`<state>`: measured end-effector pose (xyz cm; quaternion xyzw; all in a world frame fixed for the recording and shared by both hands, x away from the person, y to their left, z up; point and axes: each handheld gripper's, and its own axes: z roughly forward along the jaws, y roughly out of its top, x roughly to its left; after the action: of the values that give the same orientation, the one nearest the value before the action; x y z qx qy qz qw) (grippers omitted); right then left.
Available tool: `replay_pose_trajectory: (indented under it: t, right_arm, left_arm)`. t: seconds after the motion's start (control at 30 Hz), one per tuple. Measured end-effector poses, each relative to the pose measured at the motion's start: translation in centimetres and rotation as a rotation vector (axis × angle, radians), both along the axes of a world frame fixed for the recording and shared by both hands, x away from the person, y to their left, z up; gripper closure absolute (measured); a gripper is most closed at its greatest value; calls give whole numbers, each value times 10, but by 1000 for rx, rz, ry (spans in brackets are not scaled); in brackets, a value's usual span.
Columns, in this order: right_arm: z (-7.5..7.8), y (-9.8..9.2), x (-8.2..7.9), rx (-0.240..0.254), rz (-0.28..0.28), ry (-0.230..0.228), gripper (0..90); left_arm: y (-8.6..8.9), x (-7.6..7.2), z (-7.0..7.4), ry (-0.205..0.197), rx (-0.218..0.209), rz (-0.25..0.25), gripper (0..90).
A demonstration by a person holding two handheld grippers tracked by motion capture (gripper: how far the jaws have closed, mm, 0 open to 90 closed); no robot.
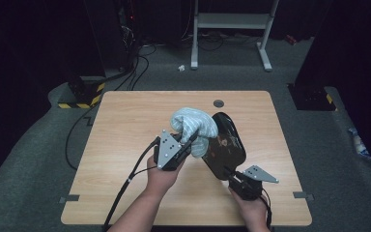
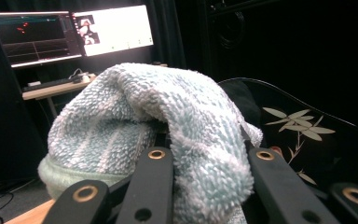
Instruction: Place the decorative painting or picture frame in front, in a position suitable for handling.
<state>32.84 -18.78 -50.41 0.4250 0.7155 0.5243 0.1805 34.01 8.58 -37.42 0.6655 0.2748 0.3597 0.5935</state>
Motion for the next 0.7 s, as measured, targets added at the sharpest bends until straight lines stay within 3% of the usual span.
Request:
replay_pose_trajectory:
  t: [0.23, 0.7]
  right_arm:
    - [0, 0, -1, -7, 2, -8, 781]
    - [0, 1, -3, -17, 31, -17, 782]
  left_arm:
    - [5, 1, -2, 11, 1, 10, 777]
    - [-17, 18, -3, 39, 3, -14, 776]
